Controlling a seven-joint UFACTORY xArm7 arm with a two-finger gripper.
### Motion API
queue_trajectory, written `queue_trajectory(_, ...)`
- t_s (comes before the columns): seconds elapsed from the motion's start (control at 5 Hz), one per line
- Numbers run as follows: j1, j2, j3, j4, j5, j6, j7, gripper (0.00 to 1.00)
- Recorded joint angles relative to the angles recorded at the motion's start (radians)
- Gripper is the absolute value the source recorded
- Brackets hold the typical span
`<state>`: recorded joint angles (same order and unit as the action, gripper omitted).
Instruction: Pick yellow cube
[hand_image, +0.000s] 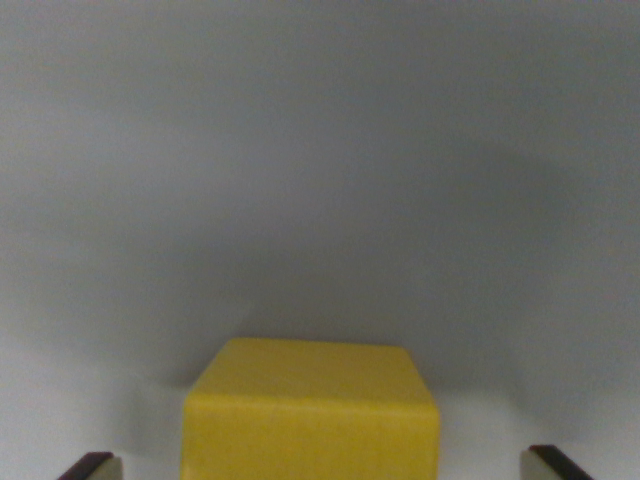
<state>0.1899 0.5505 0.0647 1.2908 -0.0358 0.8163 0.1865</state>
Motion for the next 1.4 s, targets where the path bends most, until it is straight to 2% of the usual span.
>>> queue_trajectory(1.0,0.0001,0.0,0.0,0.0,0.0,0.0,0.0,0.0)
queue_trajectory(1.2,0.0001,0.0,0.0,0.0,0.0,0.0,0.0,1.0)
queue_trajectory(1.4,0.0001,0.0,0.0,0.0,0.0,0.0,0.0,1.0)
